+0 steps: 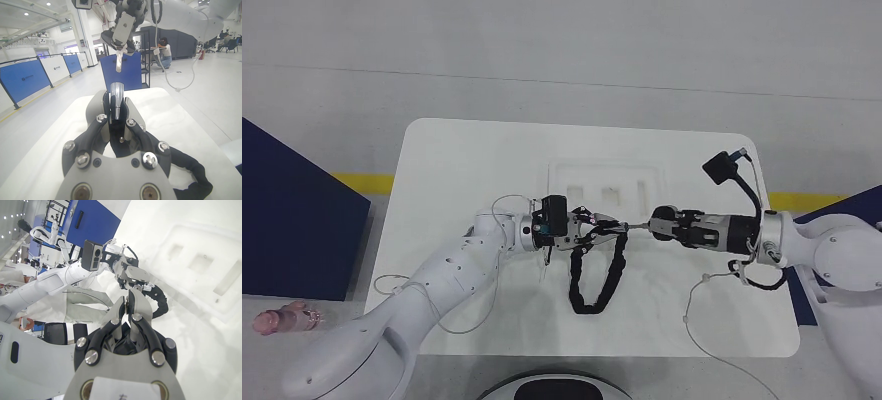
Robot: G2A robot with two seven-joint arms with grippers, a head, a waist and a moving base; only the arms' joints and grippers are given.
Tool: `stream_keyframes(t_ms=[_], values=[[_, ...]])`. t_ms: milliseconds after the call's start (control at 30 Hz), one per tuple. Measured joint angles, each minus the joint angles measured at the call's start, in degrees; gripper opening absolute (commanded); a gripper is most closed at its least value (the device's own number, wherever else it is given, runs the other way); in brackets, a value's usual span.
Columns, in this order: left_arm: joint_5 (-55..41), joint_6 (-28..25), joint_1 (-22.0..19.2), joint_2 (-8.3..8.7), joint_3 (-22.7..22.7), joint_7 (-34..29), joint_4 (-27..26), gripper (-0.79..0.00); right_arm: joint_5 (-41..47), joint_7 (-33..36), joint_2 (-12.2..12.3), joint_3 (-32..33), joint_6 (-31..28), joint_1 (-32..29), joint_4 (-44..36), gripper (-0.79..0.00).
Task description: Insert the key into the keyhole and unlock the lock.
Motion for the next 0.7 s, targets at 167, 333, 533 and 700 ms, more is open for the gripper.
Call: stream_keyframes(t_ms=[167,333,533,700], values=[[0.19,0.19,0.53,0.17,-0.31,-1.05,-1.08,-0.785,2.98,0.74,0.02,0.09,-0.17,1.24,2.54,-0.785],[2.5,-0.85,0.29,1.4,-1.46,-0.78,-2.22,-0.785,7.26,4.19,0.31,1.45,-1.95,2.05,4.37,-0.785],[1.84,0.45,0.51,3.07,-0.47,0.46,-6.16,-0.785,11.18,6.97,0.64,2.62,-3.07,1.49,4.91,-0.785],[-1.83,1.79,0.22,4.61,2.13,1.81,-7.73,-0.785,11.93,5.93,0.75,2.53,-2.17,0.23,3.87,-0.785]])
